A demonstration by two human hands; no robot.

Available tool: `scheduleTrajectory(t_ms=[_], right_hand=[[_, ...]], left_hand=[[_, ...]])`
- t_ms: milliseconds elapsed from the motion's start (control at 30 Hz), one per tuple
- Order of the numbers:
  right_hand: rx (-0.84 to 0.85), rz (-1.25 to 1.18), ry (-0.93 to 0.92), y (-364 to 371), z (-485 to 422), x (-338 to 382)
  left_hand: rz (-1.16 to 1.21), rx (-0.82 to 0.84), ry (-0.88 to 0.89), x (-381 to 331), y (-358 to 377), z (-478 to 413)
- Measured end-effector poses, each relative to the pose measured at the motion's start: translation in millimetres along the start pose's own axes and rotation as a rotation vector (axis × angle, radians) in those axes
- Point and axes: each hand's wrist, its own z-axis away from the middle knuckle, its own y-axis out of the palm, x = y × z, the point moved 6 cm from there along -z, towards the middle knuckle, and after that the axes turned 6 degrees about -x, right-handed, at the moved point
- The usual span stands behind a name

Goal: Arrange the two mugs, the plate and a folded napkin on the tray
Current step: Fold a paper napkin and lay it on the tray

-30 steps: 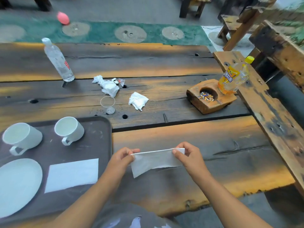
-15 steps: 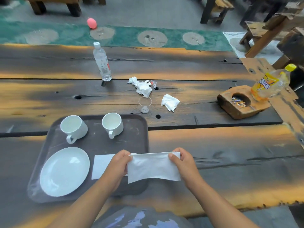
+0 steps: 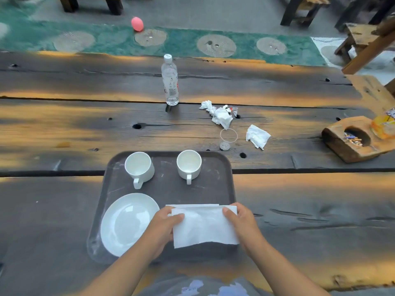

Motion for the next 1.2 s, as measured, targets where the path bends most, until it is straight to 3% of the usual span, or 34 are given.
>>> scheduleTrajectory(t_ms=[400, 767, 1200], right_hand=[[-0.007, 0.057, 0.211, 37.4, -26.2, -31.3], [0.012, 0.180, 0.226, 40.3, -51.7, -35.2], [0.026, 0.243, 0.235, 45.4, -59.5, -35.7]], left_hand=[[-0.304, -0.096, -0.011, 3.0, -31.7, -35.9], [-0.569, -0.166, -0.006, 4.1, -30.9, -61.7], [-0.688, -0.241, 0.022, -0.8, -32.3, -69.1]])
